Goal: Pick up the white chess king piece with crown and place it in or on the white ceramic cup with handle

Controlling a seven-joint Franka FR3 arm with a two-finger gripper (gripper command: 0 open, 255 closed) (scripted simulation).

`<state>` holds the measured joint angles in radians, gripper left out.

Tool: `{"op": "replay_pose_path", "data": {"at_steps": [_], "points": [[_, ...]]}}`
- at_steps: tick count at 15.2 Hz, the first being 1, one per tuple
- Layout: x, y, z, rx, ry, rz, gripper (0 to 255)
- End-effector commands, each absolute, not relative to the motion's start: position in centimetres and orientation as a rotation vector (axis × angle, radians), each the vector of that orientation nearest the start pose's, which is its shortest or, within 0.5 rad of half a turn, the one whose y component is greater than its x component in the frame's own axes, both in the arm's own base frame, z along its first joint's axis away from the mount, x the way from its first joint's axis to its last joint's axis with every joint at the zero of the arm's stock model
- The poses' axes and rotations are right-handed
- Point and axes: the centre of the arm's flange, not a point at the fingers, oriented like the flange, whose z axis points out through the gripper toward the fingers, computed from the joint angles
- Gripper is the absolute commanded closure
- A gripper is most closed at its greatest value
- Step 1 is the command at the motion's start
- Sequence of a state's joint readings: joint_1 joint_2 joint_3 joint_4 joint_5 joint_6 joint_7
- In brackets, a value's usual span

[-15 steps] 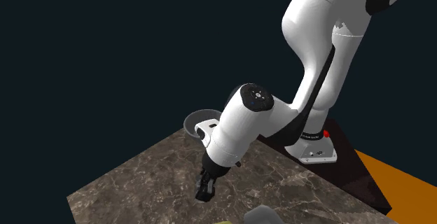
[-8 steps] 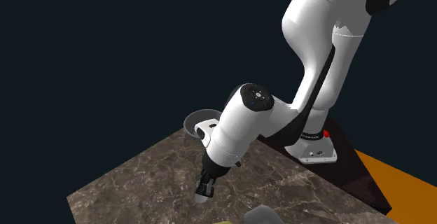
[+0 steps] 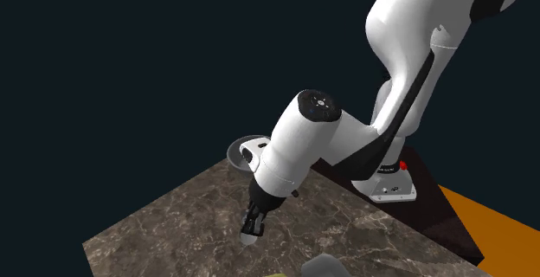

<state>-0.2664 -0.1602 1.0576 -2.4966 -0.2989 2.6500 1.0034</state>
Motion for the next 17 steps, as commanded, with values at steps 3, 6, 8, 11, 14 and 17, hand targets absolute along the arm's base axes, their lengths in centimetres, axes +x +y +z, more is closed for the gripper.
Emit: {"op": "replay_pose_path", "data": {"at_steps": [3, 6, 8, 11, 14, 17], "points": [[33.5, 34.8, 35.8, -3.111, -0.073, -0.587, 255], [33.5, 34.8, 37.4, -3.111, -0.073, -0.587, 255], [33.5, 34.8, 38.5, -3.111, -0.073, -0.587, 255], [33.5, 34.8, 40.0, -3.111, -0.073, -0.587, 255], [33.5, 34.8, 41.6, -3.111, -0.073, -0.587, 255], [33.5, 34.8, 43.2, -3.111, -0.073, -0.587, 255]]}}
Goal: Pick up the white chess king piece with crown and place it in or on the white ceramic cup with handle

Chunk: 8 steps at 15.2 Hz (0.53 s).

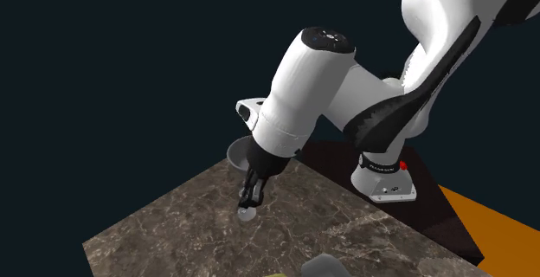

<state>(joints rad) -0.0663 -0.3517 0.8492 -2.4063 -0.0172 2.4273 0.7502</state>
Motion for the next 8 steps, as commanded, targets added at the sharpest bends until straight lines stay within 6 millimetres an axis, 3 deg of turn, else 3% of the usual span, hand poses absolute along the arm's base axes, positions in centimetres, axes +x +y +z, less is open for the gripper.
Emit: {"op": "replay_pose_path", "data": {"at_steps": [1, 6, 8], "points": [[33.5, 34.8, 43.7, -3.111, -0.073, -0.587, 255], [33.5, 34.8, 46.1, -3.111, -0.073, -0.587, 255], [33.7, 32.1, 46.1, -3.111, -0.073, -0.587, 255]]}}
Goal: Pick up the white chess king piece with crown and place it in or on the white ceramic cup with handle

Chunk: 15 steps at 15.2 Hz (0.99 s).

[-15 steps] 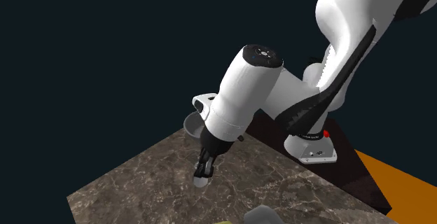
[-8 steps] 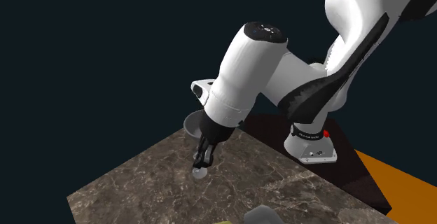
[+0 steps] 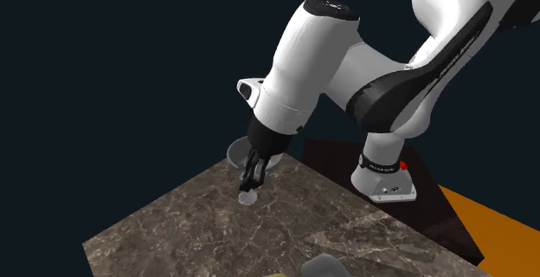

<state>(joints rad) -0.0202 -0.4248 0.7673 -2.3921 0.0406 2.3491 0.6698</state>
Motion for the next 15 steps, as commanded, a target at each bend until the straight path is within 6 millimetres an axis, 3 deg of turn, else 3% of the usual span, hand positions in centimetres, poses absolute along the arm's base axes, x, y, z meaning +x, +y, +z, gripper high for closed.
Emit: {"op": "replay_pose_path", "data": {"at_steps": [1, 15], "points": [[33.8, 30.8, 46.2, -3.111, -0.073, -0.587, 255], [35.4, 12.4, 46.5, -3.111, -0.073, -0.587, 255]]}}
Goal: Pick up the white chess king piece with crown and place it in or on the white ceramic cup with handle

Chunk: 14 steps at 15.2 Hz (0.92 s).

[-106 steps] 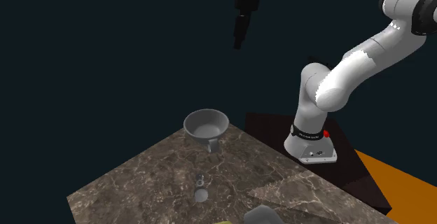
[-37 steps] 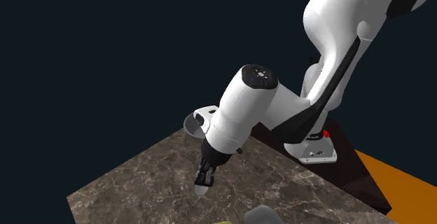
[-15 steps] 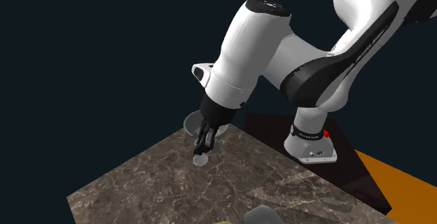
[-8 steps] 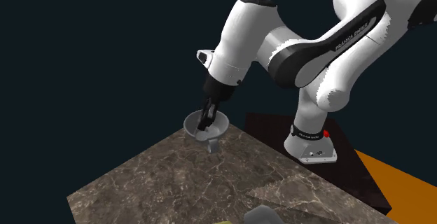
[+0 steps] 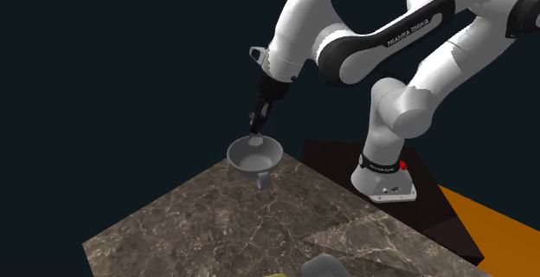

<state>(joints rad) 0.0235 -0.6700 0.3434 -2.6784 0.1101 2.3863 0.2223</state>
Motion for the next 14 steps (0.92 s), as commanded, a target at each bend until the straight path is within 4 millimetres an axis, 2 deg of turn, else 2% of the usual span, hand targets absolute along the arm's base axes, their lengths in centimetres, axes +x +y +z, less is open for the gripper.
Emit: {"op": "replay_pose_path", "data": {"at_steps": [1, 2, 14], "points": [[35.5, 11.1, 46.6, -3.111, -0.073, -0.587, 255], [35.6, 9.8, 46.6, -3.111, -0.073, -0.587, 255], [35.6, 9.8, 40.3, -3.111, -0.073, -0.587, 255]]}}
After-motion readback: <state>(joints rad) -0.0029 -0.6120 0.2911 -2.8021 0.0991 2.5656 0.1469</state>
